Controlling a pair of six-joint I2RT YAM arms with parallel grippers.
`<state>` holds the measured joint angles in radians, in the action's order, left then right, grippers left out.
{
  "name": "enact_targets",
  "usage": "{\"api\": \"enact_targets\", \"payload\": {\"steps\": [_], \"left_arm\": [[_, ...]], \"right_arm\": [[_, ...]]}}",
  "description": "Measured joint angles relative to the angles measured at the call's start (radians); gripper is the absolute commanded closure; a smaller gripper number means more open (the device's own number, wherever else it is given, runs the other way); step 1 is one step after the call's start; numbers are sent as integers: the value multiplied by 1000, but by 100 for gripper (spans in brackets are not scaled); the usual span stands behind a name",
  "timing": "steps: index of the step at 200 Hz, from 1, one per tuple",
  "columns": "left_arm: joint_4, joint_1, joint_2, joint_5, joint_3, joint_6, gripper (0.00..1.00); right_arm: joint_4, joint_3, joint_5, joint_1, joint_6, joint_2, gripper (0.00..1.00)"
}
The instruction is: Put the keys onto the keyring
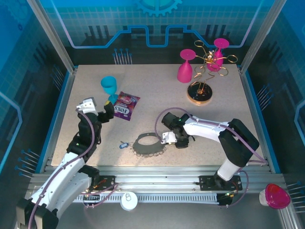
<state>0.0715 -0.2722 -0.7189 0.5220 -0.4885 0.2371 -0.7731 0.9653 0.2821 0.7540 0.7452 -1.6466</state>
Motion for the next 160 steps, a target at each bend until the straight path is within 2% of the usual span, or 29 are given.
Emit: {"api": "enact_targets", "payload": {"steps": [23,40,53,76,108,137,160], "left_arm": [[5,42,-45,-38,2,-12,1],[31,82,-90,-72,9,-32,1],[71,116,-133,-102,24,-55,1],[180,164,-226,-155,68,-96,1],[345,217,-389,-224,120,-140,1],[481,239,-536,-263,132,-166,1],[558,244,-603,-303,134,-189,1]], "right_arm": [[-1,-2,-39,-82,-53,81,52],[48,-6,-99,-175,-154,192,46],[142,-36,-140,-256,-254,283,40],[368,-158,-184,-414,-448,391,40],[671,-374,-206,-583,-634,392,41],[969,-512,-242,-654,-690,379,40],[1220,-545,-271,-676,-697,292,40]]}}
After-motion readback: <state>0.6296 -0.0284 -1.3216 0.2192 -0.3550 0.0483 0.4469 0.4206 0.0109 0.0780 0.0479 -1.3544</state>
